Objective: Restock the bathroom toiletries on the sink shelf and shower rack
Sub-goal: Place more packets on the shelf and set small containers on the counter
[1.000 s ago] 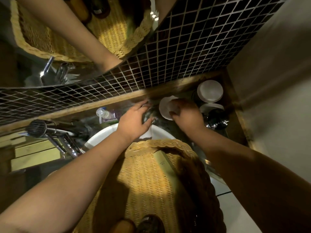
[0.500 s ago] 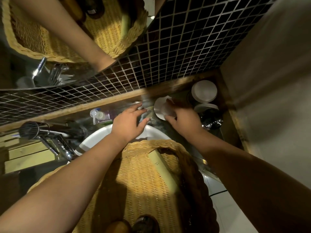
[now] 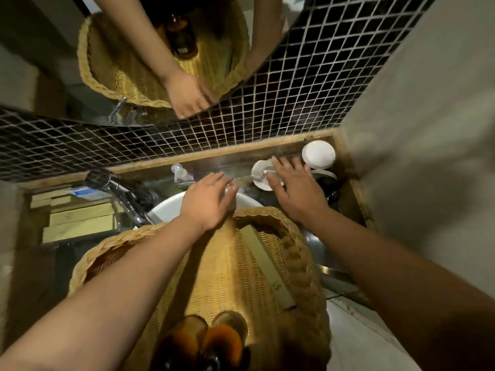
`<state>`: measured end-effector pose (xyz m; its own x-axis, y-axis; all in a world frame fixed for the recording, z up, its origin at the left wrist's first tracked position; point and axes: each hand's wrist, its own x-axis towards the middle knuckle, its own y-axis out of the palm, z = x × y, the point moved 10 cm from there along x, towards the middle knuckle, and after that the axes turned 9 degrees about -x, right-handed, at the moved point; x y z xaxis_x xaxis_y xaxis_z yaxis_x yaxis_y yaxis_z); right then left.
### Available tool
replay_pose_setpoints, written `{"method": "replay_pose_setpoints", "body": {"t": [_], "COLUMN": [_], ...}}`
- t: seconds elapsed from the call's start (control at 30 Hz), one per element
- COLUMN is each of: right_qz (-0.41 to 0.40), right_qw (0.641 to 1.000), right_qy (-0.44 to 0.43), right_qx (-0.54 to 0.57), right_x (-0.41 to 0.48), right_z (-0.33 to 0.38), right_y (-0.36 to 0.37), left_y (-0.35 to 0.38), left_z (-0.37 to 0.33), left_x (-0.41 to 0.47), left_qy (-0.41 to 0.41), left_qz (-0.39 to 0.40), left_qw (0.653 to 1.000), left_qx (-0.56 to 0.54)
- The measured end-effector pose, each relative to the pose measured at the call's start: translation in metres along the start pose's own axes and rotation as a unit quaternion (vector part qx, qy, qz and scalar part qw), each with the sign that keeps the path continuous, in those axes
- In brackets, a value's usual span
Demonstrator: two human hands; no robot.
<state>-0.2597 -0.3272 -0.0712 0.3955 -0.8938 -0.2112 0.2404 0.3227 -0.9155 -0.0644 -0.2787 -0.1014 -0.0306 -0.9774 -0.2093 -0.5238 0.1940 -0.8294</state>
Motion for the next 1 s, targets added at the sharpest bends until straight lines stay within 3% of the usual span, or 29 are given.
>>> {"method": "replay_pose_setpoints", "body": {"t": [0.13,0.4,0.63,0.83,1.0], "right_qz": [-0.025,-0.019,0.015,-0.076,-0.027], "right_qw": [0.999,0.998,0.995,0.986,0.972], "right_qy": [-0.006,-0.031,-0.012,-0.057,-0.116], "right_qx": [-0.021,-0.045,-0.098,-0.139,-0.204], "right_x": [-0.024,-0.091,-0.137,-0.183,-0.189], "right_z": [0.017,0.066,0.055,0.061,0.08], "right_y": [-0.025,-0.02,0.024,0.032,0.051], "left_y": [-0.015,-0.008,0.059,0.089,0.075], "left_z": [-0.026,-0.065,-0.097,-0.097,-0.067], "left_x": [-0.038,-0.093,-0.108,-0.107,-0.117], "left_qy": [0.021,0.15,0.27,0.264,0.245], "left_qz": [-0.001,0.038,0.15,0.186,0.183], "left_qw": [0.999,0.986,0.936,0.928,0.927], "left_qx": [0.026,0.059,0.17,0.188,0.218]}}
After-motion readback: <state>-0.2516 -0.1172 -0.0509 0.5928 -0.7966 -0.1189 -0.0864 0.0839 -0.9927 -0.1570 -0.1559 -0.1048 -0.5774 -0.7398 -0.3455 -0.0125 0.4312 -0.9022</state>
